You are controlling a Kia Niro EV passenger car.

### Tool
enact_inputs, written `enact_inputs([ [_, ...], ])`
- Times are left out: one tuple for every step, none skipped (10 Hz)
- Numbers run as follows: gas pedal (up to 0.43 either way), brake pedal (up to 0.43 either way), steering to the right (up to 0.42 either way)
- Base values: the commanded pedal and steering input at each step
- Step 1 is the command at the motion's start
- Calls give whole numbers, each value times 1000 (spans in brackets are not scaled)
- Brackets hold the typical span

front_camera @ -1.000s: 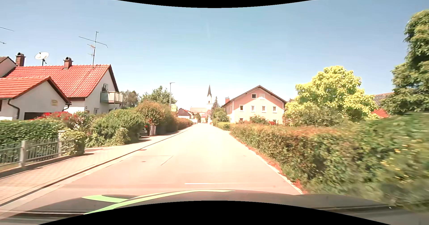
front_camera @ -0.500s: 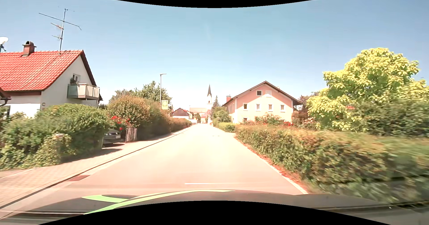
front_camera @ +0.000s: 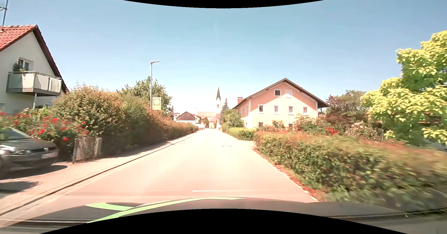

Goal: Follow the waypoints while adhering to traffic rules and regulations

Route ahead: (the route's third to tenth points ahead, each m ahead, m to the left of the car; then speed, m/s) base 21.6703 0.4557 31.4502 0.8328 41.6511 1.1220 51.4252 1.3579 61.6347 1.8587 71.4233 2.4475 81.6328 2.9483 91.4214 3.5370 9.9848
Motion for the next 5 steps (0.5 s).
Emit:
enact_inputs([
  [98, 0, -1],
  [98, 0, -1],
  [98, 0, -2],
  [98, 0, -5],
  [98, 0, -8],
])
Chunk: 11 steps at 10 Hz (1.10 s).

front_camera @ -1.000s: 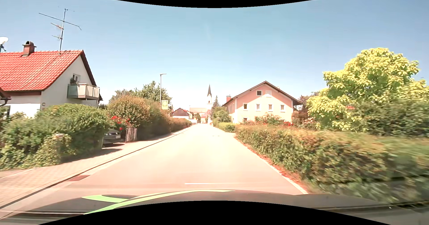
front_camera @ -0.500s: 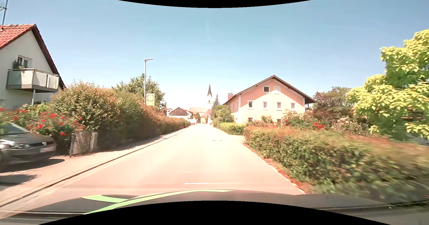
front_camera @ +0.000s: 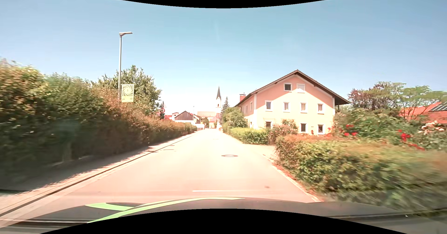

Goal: Follow the waypoints while adhering to traffic rules and regulations

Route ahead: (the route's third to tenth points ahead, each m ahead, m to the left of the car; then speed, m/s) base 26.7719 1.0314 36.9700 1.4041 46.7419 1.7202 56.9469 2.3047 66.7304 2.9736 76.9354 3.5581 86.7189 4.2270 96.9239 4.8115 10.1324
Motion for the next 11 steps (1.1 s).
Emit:
enact_inputs([
  [98, 0, -8],
  [98, 0, -8],
  [98, 0, -9],
  [98, 0, -9],
  [98, 0, -9],
  [98, 0, -9],
  [98, 0, -9],
  [98, 0, -10],
  [98, 0, -10],
  [98, 0, -10],
  [98, 0, -10],
])
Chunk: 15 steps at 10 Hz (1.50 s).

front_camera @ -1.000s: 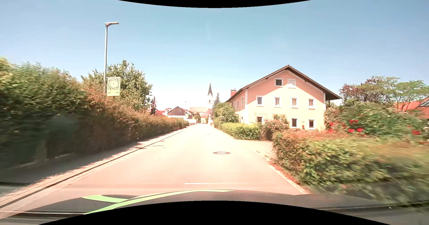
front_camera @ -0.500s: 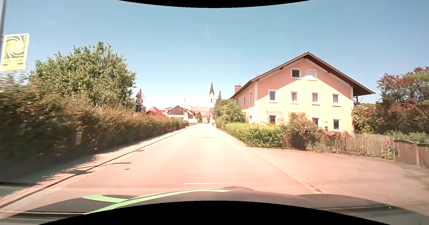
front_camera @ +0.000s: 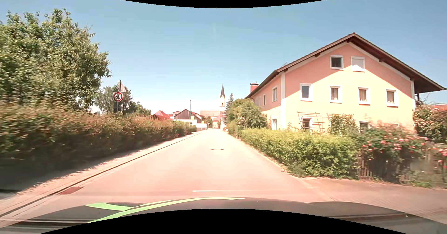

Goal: Follow the waypoints while adhering to traffic rules and regulations

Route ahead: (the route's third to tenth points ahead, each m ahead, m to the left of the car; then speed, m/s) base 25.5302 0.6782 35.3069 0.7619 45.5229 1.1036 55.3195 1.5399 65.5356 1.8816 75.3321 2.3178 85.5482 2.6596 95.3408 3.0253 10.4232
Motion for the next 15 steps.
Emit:
enact_inputs([
  [98, 0, -10],
  [87, 0, -10],
  [87, 0, -10],
  [79, 0, -10],
  [79, 0, -8],
  [79, 0, -7],
  [79, 0, -6],
  [79, 0, -5],
  [59, 0, -4],
  [47, 0, -4],
  [47, 0, -5],
  [47, 0, -5],
  [59, 0, -5],
  [87, 0, -5],
  [110, 0, -5],
])
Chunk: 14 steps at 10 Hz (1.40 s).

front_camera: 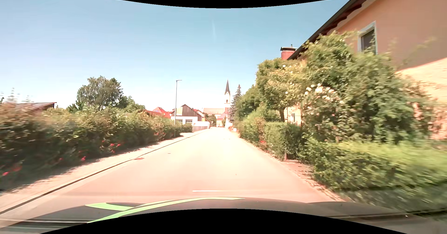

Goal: Follow the waypoints while adhering to traffic rules and regulations

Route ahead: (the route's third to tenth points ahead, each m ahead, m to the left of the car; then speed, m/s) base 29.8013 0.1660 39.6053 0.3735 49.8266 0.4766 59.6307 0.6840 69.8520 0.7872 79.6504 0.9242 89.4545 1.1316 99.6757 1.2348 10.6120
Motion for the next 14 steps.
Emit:
enact_inputs([
  [110, 0, -5],
  [110, 0, -5],
  [110, 0, -5],
  [110, 0, -5],
  [110, 0, -5],
  [110, 0, -5],
  [118, 0, -5],
  [118, 0, -4],
  [130, 0, -3],
  [130, 0, 0],
  [130, 0, 0],
  [130, 0, 0],
  [130, 0, 0],
  [130, 0, 0],
])
